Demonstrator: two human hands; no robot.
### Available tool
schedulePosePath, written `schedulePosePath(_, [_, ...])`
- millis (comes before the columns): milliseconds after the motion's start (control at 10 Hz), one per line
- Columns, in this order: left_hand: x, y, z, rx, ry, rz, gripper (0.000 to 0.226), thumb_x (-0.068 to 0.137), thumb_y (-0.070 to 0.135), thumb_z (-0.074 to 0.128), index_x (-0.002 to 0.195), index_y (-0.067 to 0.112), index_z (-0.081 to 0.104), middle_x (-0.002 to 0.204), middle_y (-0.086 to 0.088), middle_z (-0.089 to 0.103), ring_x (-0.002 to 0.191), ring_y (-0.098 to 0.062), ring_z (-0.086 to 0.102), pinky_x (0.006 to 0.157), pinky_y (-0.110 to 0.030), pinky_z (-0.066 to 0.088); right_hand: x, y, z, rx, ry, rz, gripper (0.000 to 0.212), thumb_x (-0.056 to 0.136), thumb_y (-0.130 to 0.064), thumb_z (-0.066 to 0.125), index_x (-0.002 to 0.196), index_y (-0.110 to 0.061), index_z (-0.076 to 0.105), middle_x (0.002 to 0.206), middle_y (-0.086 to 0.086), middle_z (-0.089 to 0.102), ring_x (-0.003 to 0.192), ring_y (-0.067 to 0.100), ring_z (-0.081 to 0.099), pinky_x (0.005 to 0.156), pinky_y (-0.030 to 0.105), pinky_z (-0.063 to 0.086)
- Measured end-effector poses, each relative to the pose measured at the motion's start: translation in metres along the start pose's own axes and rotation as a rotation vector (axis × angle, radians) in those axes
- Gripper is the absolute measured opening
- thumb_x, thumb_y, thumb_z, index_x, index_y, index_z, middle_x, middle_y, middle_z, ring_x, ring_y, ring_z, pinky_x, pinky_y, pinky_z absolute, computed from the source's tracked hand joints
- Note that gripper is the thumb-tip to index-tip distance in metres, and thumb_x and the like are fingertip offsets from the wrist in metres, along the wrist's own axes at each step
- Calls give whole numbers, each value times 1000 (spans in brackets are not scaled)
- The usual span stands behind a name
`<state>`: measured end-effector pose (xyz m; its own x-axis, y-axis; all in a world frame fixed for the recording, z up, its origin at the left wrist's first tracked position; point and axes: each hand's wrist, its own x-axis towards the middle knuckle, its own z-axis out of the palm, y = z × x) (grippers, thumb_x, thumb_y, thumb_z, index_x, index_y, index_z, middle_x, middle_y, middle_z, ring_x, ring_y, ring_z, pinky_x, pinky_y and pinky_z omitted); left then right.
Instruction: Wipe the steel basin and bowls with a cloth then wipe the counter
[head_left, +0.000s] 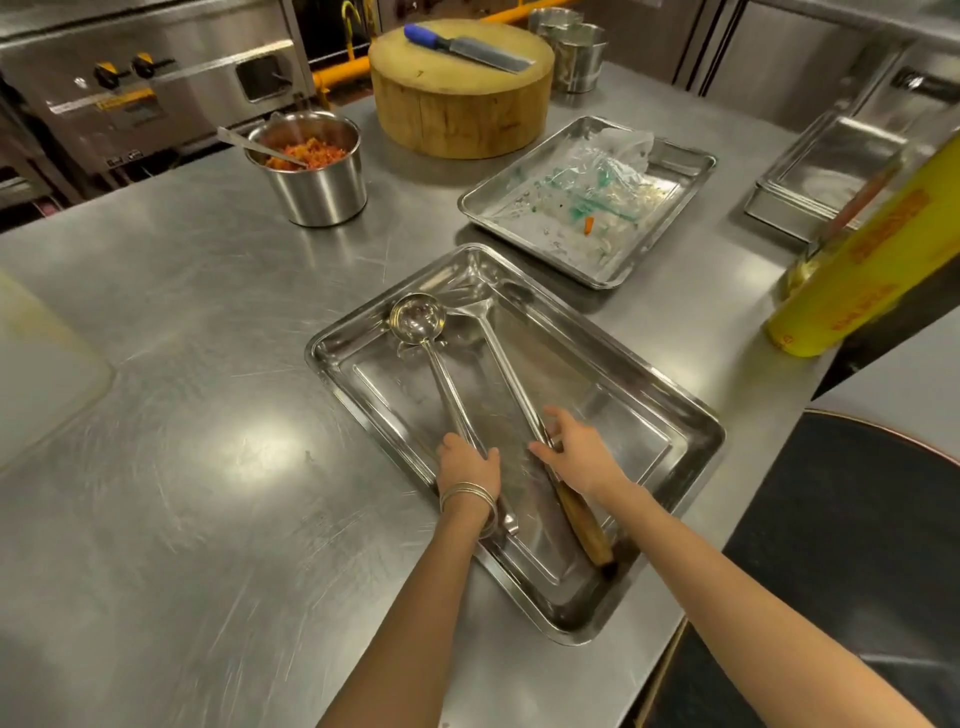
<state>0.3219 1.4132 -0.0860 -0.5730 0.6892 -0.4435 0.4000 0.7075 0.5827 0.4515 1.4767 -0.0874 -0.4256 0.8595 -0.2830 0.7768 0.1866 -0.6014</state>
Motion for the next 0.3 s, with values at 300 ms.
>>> schedulePosePath(300, [-42, 18, -82, 332, 170, 463, 40, 94, 28, 43, 128, 7, 46, 134, -13, 43, 116, -31, 45, 95, -39, 40, -44, -34, -73, -435, 104, -266, 63, 94, -34, 47, 147, -13, 22, 146, 10, 35, 120, 30, 49, 101, 42, 40])
